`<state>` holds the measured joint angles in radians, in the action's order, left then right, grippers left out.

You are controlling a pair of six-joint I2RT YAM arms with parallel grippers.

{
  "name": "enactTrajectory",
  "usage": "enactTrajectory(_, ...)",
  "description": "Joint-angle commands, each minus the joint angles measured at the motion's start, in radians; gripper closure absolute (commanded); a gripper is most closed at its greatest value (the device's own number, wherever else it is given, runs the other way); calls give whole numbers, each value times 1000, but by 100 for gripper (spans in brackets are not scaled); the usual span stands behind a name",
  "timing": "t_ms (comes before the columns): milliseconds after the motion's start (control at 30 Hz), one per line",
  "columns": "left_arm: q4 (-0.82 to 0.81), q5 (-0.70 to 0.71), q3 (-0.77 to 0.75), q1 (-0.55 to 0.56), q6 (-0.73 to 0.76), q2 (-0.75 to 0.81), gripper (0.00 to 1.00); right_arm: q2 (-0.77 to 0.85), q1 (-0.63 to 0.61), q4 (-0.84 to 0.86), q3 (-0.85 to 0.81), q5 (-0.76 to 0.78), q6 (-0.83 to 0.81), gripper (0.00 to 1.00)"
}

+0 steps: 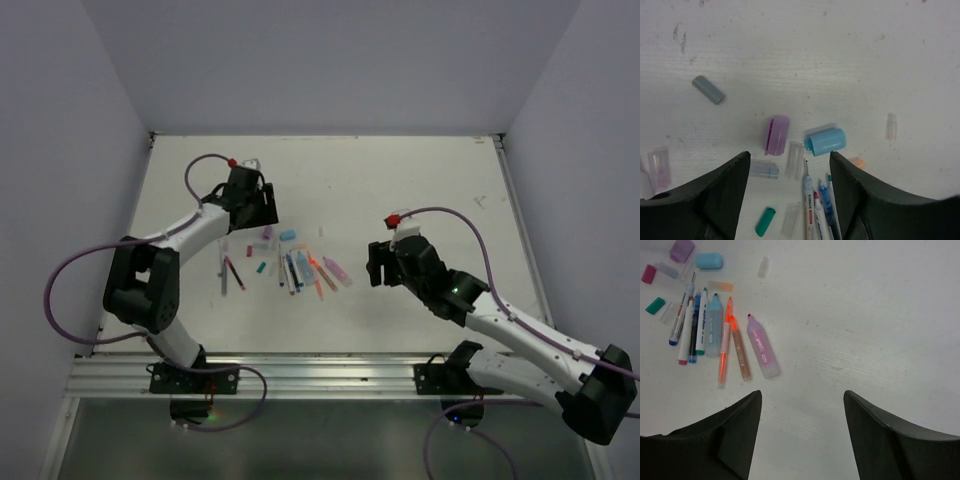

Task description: Open the pen caps

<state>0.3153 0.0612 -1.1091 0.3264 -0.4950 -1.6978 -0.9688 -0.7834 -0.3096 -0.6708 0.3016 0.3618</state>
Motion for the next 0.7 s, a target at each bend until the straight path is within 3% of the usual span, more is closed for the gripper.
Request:
enactTrajectory(0, 45, 12, -46, -10, -10, 145, 31, 100, 1, -95, -82, 123, -30, 29)
enactTrajectory(200, 106, 101, -63, -10, 24, 404, 2, 263, 3, -236, -205, 258, -86, 9)
enactTrajectory(300, 139, 165, -77, -10, 59, 531, 0, 324, 3, -278, -268, 330, -110, 2)
enactTrajectory(667, 211, 405, -80, -10, 191, 964, 0, 553, 3, -382, -369, 544, -245, 1)
